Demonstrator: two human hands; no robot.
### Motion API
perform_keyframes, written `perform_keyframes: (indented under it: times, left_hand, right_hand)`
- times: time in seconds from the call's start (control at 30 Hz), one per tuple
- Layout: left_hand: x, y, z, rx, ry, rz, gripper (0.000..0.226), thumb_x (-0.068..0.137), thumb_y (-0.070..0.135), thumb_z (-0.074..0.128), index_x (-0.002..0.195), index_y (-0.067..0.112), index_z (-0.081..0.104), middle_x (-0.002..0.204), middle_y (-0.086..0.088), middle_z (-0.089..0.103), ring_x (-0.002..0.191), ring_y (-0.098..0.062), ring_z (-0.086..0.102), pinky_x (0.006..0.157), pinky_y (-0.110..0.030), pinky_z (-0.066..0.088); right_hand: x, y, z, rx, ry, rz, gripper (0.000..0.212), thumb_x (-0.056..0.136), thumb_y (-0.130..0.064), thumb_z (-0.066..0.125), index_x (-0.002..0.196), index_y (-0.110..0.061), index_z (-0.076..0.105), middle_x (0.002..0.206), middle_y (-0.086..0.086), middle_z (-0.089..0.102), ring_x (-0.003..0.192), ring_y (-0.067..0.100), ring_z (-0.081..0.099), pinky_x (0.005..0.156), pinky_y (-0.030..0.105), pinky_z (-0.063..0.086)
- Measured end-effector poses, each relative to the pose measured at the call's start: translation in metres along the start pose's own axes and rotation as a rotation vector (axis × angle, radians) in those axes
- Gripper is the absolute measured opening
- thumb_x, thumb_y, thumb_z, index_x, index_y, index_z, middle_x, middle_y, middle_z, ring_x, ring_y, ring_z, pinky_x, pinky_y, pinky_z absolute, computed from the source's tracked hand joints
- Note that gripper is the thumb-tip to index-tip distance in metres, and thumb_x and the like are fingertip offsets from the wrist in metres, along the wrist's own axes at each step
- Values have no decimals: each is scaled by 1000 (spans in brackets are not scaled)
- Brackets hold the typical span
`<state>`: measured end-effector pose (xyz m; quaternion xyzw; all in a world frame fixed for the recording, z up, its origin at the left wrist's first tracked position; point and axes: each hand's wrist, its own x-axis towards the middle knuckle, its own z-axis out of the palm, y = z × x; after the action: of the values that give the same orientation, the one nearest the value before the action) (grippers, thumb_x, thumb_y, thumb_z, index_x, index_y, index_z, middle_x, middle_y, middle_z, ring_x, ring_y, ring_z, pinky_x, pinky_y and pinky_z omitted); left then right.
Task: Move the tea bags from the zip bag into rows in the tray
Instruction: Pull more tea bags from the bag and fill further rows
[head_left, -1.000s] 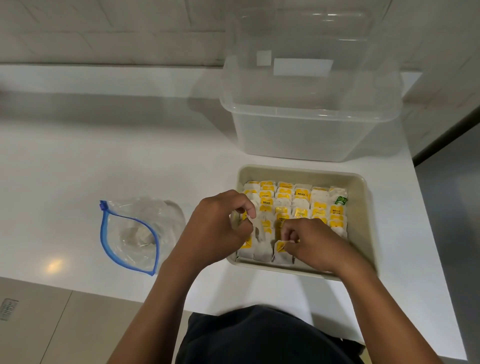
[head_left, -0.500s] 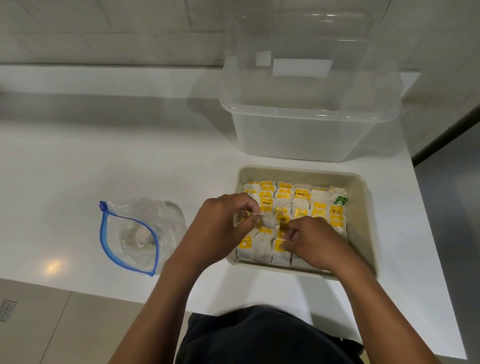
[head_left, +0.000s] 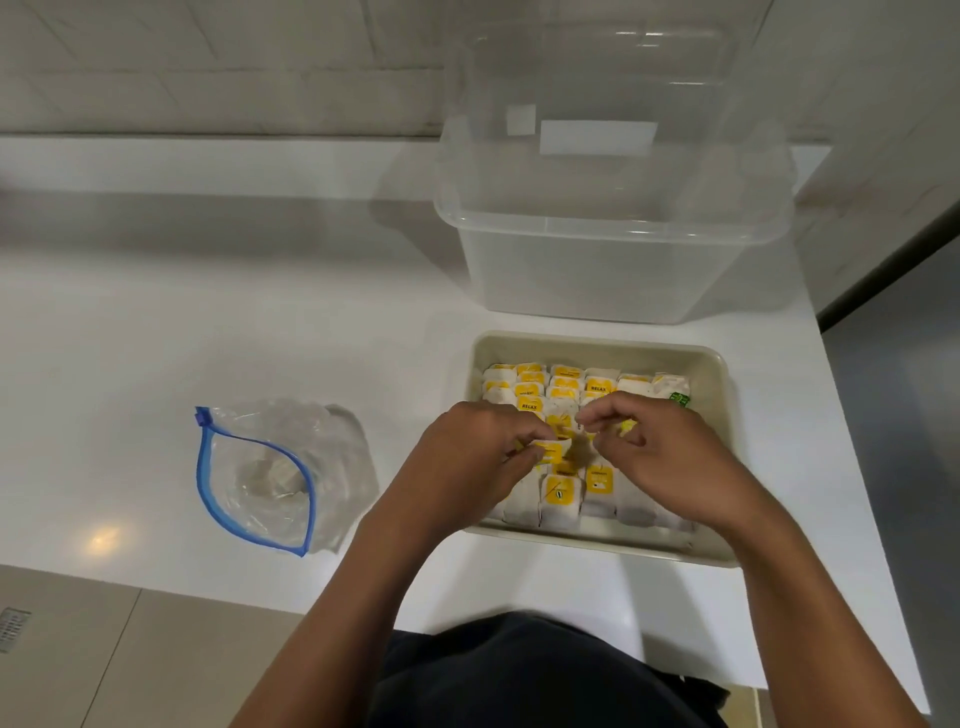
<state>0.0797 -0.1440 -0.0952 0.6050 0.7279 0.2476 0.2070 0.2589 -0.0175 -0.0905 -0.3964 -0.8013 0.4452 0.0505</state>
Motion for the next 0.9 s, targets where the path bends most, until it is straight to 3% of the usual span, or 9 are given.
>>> perform_keyframes:
  times: [0.1,0.2,0.37,0.5,0.63,0.77,0.9]
  left_hand:
    - [5,6,6,-91,-49,-35,16,89,24,71,103,30,67,82,14,73,76,-4,66,74,-35,54]
    - [10,10,8,-198,-88,-64,19,88,20,74,101,24,60,79,10,73,75,-5,68,73,-32,54]
    - [11,13,6,-262,-119,-81,31,89,22,74,115,25,58,84,11,76,79,3,66,65,-8,42]
    - [8,8,3,-201,-7,-71,30,92,26,70,120,31,60,92,17,73,89,2,67,81,-21,52]
    - [5,5,-4,-159,75,-58,20,93,23,68,113,29,67,92,18,72,89,4,66,82,-22,52]
    - [3,0,-6,-139,93,-43,18,95,24,66,112,29,68,94,16,73,91,1,68,82,-29,55]
    - [1,0,-8,-144,108,-50,17,96,24,65,111,29,69,95,16,73,92,1,68,82,-25,54]
  right_hand:
    - [-5,-12,-6,80,-122,-68,26,85,-16,72,103,-36,70,101,-25,69,73,-5,62,70,11,48]
    - [-4,-10,-5,53,-117,-73,13,85,-20,76,90,-32,72,86,-22,71,68,-3,62,65,11,46]
    - [-2,-1,-2,-30,-118,-30,12,86,-22,74,77,-29,70,70,-16,69,66,0,63,69,27,53]
    - [-5,10,-8,-164,-259,75,9,86,-25,70,78,-29,67,64,-18,67,62,0,61,74,35,55]
    - [-8,12,-6,-262,-397,133,11,89,-26,66,79,-31,64,59,-19,62,62,0,57,74,31,52]
    - [-4,13,4,-351,-411,154,12,92,-27,64,83,-34,62,85,-15,63,88,7,61,81,29,53]
    - [0,19,12,-328,-355,159,16,93,-24,64,81,-34,59,82,-14,63,84,7,60,76,27,52]
